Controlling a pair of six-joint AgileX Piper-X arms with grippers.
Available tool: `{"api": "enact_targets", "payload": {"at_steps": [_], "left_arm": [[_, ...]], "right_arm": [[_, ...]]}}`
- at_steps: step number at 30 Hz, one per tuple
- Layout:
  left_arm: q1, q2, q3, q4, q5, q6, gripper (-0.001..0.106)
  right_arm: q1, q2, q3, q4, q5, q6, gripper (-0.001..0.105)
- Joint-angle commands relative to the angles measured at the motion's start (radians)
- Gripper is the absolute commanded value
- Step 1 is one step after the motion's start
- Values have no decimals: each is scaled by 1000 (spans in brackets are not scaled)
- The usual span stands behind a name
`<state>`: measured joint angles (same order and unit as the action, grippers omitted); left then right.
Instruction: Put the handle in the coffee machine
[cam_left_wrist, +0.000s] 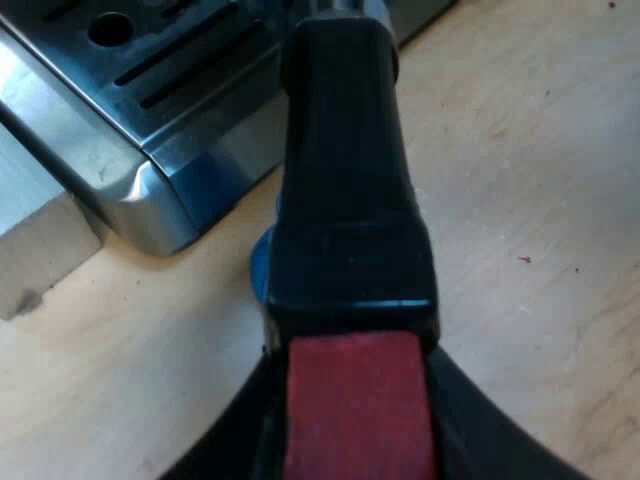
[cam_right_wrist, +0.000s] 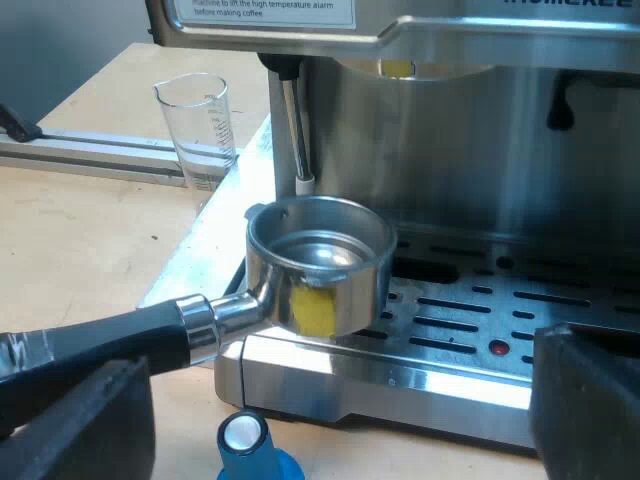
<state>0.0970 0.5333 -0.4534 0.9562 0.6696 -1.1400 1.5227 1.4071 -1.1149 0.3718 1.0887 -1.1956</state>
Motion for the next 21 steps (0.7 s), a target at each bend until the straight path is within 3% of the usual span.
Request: {"api": "enact_targets", "payload": {"at_steps": [1, 6, 11, 16, 21], "left_arm": [[12, 13, -18, -44, 65, 57, 0], [11, 73, -18, -83, 96, 75, 0], [11, 157, -36, -135, 156, 87, 0], [11, 233, -110, -135, 170, 146, 0], [11, 329, -193, -79, 174, 258, 0]], "right_arm": [[-4, 1, -7, 0, 4, -12, 77], [-2, 1, -7, 2, -81, -12, 77], [6, 1, -7, 10, -75, -12, 77], [6, 1, -7, 15, -68, -12, 77], [6, 1, -7, 15, -34, -12, 77]]}}
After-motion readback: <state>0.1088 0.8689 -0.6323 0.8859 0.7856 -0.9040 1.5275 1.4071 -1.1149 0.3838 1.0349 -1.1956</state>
